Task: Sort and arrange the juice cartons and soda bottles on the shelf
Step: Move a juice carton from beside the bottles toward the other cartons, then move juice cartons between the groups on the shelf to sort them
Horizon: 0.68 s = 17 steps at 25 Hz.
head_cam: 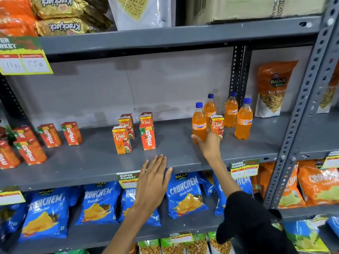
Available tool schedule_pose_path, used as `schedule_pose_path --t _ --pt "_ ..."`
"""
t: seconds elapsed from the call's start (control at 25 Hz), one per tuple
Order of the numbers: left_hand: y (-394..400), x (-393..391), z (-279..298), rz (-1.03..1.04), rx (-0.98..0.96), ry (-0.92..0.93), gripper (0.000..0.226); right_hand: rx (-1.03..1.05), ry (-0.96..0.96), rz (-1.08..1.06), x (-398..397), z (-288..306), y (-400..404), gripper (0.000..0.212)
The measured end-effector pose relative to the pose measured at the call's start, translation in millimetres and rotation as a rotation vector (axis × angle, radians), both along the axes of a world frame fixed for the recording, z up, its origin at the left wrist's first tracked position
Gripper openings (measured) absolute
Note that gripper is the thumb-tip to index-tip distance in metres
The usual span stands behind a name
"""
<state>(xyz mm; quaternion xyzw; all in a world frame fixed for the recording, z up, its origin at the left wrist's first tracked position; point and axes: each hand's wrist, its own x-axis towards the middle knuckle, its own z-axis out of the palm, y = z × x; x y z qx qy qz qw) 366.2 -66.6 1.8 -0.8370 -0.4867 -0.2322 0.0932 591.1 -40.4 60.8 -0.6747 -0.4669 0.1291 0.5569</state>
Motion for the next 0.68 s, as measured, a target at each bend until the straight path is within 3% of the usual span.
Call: schedule_pose_path --t 0.24,0.52,0.68 --pt "-6.4 -10.1 2.6 -0.023 0.01 -0.001 0.068 -0.021 -0.13 -0.104 -28.9 -27.7 -45.5 0.048" --pt "5.2 -64.6 8.8 0.074 0.001 -0.089 0.059 -0.033 -0.134 0.162 -100.6 -20.2 -9.4 0.067" --pt "14.5 -104.9 5.7 0.16 -0.038 -0.088 0.068 -0.011 -0.121 0.181 -143.8 -4.4 31.0 0.057"
